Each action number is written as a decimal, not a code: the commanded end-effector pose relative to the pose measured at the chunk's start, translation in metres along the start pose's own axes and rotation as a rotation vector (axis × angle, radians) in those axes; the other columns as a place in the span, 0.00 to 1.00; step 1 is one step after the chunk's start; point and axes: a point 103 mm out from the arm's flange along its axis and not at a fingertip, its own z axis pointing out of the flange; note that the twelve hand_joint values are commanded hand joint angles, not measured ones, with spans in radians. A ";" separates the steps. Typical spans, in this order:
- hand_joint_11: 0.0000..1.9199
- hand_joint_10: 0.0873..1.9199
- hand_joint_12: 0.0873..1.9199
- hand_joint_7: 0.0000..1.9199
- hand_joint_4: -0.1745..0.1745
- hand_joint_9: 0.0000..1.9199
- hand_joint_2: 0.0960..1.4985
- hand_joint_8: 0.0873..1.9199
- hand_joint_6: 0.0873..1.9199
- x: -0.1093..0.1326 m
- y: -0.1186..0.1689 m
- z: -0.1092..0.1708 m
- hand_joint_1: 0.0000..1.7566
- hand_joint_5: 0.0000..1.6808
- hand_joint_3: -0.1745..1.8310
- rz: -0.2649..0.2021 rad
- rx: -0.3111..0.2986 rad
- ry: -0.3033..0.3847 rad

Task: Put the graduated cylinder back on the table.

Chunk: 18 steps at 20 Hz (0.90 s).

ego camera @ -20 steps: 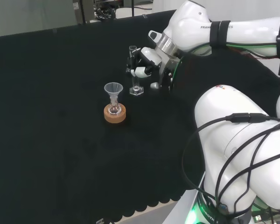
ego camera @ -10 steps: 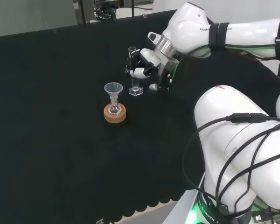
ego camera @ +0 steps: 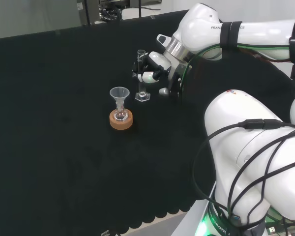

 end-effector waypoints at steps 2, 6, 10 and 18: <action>0.50 0.00 0.50 0.47 0.29 0.68 0.73 0.28 0.30 0.003 0.000 -0.003 0.63 0.52 0.00 -0.007 -0.009 -0.011; 0.49 0.00 0.51 0.46 0.30 0.67 0.72 0.27 0.28 0.005 0.000 -0.005 0.62 0.52 0.00 -0.006 -0.006 -0.020; 0.47 0.00 0.52 0.46 0.30 0.66 0.70 0.27 0.28 0.006 0.001 -0.006 0.62 0.51 0.00 0.007 0.009 -0.033; 0.44 0.00 0.54 0.44 0.33 0.64 0.68 0.27 0.28 0.005 0.002 -0.007 0.61 0.50 0.00 0.031 0.026 -0.040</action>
